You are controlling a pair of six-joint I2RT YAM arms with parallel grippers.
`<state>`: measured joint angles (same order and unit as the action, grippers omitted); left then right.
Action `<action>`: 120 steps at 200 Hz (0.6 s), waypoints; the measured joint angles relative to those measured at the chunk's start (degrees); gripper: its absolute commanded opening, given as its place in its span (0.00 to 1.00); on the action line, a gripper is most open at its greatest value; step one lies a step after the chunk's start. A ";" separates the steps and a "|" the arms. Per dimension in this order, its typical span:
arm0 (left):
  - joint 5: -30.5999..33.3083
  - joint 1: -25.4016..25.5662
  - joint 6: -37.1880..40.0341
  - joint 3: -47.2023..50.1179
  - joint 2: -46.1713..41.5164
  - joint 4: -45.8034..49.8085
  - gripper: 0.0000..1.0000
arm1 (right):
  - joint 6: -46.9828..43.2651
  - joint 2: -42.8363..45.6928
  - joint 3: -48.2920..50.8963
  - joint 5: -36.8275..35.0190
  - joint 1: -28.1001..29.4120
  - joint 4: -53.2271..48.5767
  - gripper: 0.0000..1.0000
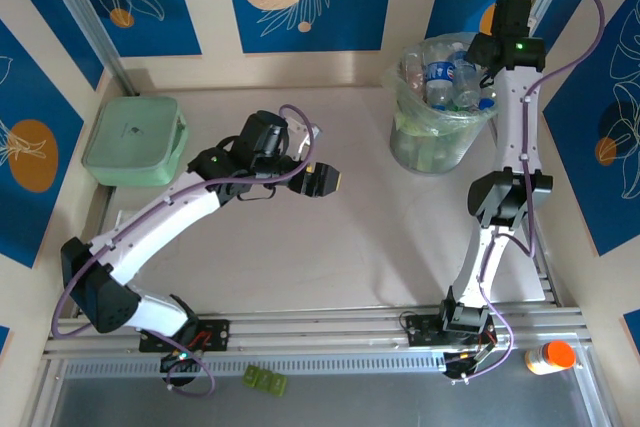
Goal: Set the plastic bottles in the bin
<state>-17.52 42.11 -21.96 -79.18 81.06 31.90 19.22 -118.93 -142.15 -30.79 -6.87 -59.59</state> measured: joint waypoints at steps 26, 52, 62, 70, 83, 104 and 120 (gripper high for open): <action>0.00 0.00 0.00 0.07 -0.35 -0.15 0.89 | -0.09 2.62 1.77 2.27 -0.13 -0.31 0.85; 0.00 -0.02 0.00 0.07 -0.85 -0.28 0.89 | 0.37 4.50 1.90 6.47 -0.81 -0.72 0.84; -0.02 -0.02 0.00 0.11 -1.03 -0.57 0.89 | 0.92 4.96 1.88 8.17 -1.49 -1.25 0.83; -0.02 -0.02 0.00 0.17 -1.22 -0.81 0.89 | 1.51 5.20 1.86 9.33 -2.14 -1.68 0.81; 0.00 -0.02 0.00 0.33 -1.62 -1.03 0.89 | 2.34 5.46 1.88 10.29 -3.17 -2.21 0.74; 0.13 -0.02 0.00 0.55 -2.36 -1.07 0.89 | 3.52 6.56 3.23 10.49 -4.22 -2.62 0.61; 0.24 -0.04 0.00 0.72 -2.86 -1.05 0.89 | 4.20 8.79 6.32 10.56 -4.74 -2.14 0.49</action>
<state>-17.28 42.06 -21.96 -78.46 78.19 30.85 23.42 -110.15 -135.83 -20.23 -11.62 -61.73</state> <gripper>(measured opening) 0.892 0.564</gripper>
